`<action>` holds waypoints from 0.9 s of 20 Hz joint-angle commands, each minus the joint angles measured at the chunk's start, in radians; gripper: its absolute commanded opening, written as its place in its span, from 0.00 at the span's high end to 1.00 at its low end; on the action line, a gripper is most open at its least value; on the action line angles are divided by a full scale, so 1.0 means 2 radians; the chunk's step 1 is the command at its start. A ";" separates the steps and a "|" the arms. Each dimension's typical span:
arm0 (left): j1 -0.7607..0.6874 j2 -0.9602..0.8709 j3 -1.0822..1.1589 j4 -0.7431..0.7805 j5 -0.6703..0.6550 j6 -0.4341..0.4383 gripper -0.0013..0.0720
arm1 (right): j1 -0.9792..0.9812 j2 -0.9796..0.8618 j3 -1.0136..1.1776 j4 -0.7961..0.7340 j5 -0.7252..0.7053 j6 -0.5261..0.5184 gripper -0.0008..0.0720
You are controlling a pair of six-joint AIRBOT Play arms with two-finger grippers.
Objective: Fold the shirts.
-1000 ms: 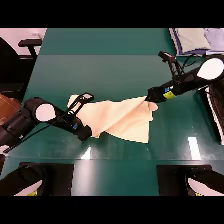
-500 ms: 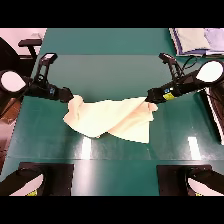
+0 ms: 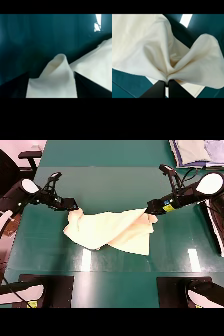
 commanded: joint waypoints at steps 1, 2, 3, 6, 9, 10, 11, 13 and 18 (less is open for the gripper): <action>0.002 -0.027 0.004 -0.026 -0.017 0.024 0.12 | 0.000 -0.001 0.000 0.000 -0.001 0.000 0.97; 0.002 -0.027 0.007 -0.024 -0.019 0.024 0.35 | 0.000 -0.001 0.000 0.000 -0.001 0.000 0.97; 0.002 -0.027 0.014 -0.024 -0.021 0.024 0.69 | -0.001 -0.001 0.000 0.000 -0.002 0.000 0.97; 0.002 -0.019 0.066 -0.022 -0.045 0.026 0.95 | -0.011 0.000 0.012 -0.001 -0.003 0.000 0.97; 0.002 0.039 0.151 -0.003 -0.039 0.020 0.95 | -0.037 0.000 0.089 -0.001 0.011 -0.013 0.97; 0.002 0.068 0.187 0.007 -0.034 0.018 0.95 | -0.047 0.001 0.128 -0.002 0.021 -0.020 0.97; 0.002 0.096 0.221 0.016 -0.031 0.018 0.95 | -0.053 0.001 0.168 -0.001 0.030 -0.021 0.97; 0.002 0.154 0.291 0.027 -0.026 0.018 0.95 | -0.062 0.002 0.264 -0.001 0.058 -0.021 0.97; 0.002 0.285 0.397 0.030 0.005 0.018 0.95 | -0.063 0.038 0.425 -0.003 0.082 -0.021 0.97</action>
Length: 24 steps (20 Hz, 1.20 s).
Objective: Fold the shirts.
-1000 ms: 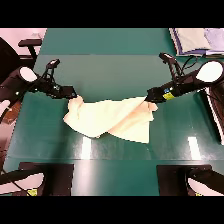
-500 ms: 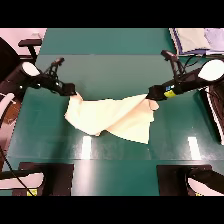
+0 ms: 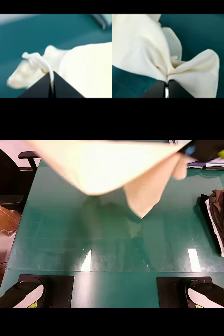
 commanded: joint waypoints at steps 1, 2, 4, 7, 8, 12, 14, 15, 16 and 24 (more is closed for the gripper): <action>0.000 0.084 0.072 0.007 0.026 -0.003 0.95 | -0.003 0.041 0.083 -0.014 0.007 -0.001 0.97; 0.000 0.098 0.086 0.008 0.028 -0.012 0.95 | -0.003 0.060 0.078 -0.029 0.002 0.001 0.97; 0.000 0.109 0.113 0.015 0.029 -0.030 0.95 | -0.003 0.102 0.052 -0.061 -0.019 0.013 0.97; 0.000 0.107 0.125 0.046 0.030 -0.042 0.95 | -0.003 0.127 0.039 -0.096 -0.014 0.034 0.97; 0.000 0.098 0.124 0.066 0.020 -0.053 0.95 | -0.003 0.124 0.039 -0.095 -0.011 0.040 0.97; 0.000 0.023 0.098 0.097 -0.060 -0.067 0.95 | -0.003 0.055 0.038 -0.091 0.064 0.057 0.97; 0.000 -0.023 0.043 0.097 -0.085 -0.068 0.95 | -0.003 -0.007 0.038 -0.087 0.113 0.056 0.97; 0.000 -0.049 0.008 0.096 -0.096 -0.076 0.95 | -0.003 -0.041 0.029 -0.086 0.133 0.056 0.97; 0.000 -0.075 -0.026 0.096 -0.102 -0.081 0.95 | -0.003 -0.070 0.011 -0.086 0.143 0.056 0.97; 0.000 -0.291 -0.143 0.095 0.033 -0.058 0.95 | -0.043 -0.259 -0.105 -0.008 0.017 0.020 0.97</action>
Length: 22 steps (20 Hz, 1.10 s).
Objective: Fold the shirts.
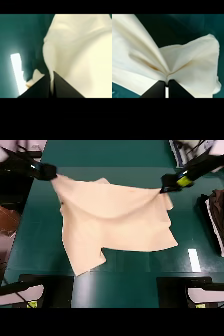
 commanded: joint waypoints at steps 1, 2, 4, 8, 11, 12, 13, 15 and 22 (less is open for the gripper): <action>0.000 -0.082 -0.006 0.000 0.064 0.006 0.95 | -0.029 -0.077 0.005 0.067 -0.063 -0.009 0.97; 0.000 -0.092 0.001 0.001 0.072 0.006 0.95 | -0.038 -0.093 0.026 0.086 -0.071 -0.010 0.97; 0.001 -0.094 0.004 0.001 0.085 0.002 0.64 | -0.053 -0.116 0.068 0.113 -0.073 -0.013 0.94; 0.031 -0.078 0.040 -0.007 0.007 -0.011 0.25 | -0.084 -0.134 0.129 0.179 -0.034 -0.031 0.41; 0.079 -0.033 0.011 -0.018 -0.089 -0.014 0.25 | -0.102 -0.092 0.095 0.175 0.002 -0.060 0.43; 0.093 -0.009 -0.023 -0.018 -0.099 -0.013 0.25 | -0.106 -0.066 0.062 0.176 0.000 -0.071 0.43; 0.104 0.022 -0.073 -0.018 -0.098 -0.010 0.25 | -0.107 -0.039 0.028 0.175 -0.004 -0.080 0.43; 0.113 0.086 -0.183 -0.019 -0.081 -0.005 0.25 | -0.111 0.015 -0.044 0.177 -0.021 -0.087 0.43; 0.113 0.190 -0.443 -0.088 -0.015 0.003 0.25 | -0.111 0.154 -0.208 0.177 -0.101 -0.093 0.43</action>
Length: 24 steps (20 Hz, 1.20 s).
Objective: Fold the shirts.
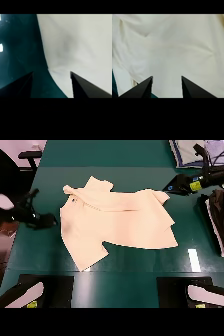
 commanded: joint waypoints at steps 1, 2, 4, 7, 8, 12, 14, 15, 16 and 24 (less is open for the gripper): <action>0.003 0.026 -0.099 -0.047 0.046 0.007 0.25 | -0.001 0.057 -0.062 0.001 -0.028 -0.004 0.43; 0.003 0.025 -0.112 -0.057 0.064 0.013 0.25 | -0.001 0.066 -0.071 0.001 -0.029 -0.004 0.43; 0.003 0.025 -0.132 -0.078 0.096 0.013 0.25 | -0.001 0.082 -0.086 0.001 -0.033 -0.004 0.43; 0.003 0.025 -0.139 -0.117 0.117 0.030 0.25 | -0.001 0.096 -0.092 0.000 -0.037 -0.004 0.43; 0.003 0.025 -0.139 -0.121 0.118 0.031 0.25 | -0.002 0.100 -0.092 0.000 -0.036 -0.004 0.43; 0.003 0.025 -0.139 -0.128 0.115 0.032 0.41 | -0.021 0.100 -0.092 -0.004 -0.008 -0.004 0.43; 0.003 0.025 -0.139 -0.130 0.112 0.043 0.69 | -0.044 0.100 -0.093 -0.005 0.006 -0.004 0.43; 0.003 0.025 -0.139 -0.130 0.113 0.043 0.81 | -0.059 0.100 -0.093 -0.008 0.014 -0.004 0.43; 0.003 0.025 -0.139 -0.130 0.113 0.045 0.95 | -0.068 0.100 -0.093 -0.025 0.021 -0.003 0.43; 0.003 0.030 -0.073 -0.129 0.085 0.058 0.95 | -0.187 0.156 -0.296 -0.106 0.019 0.007 0.37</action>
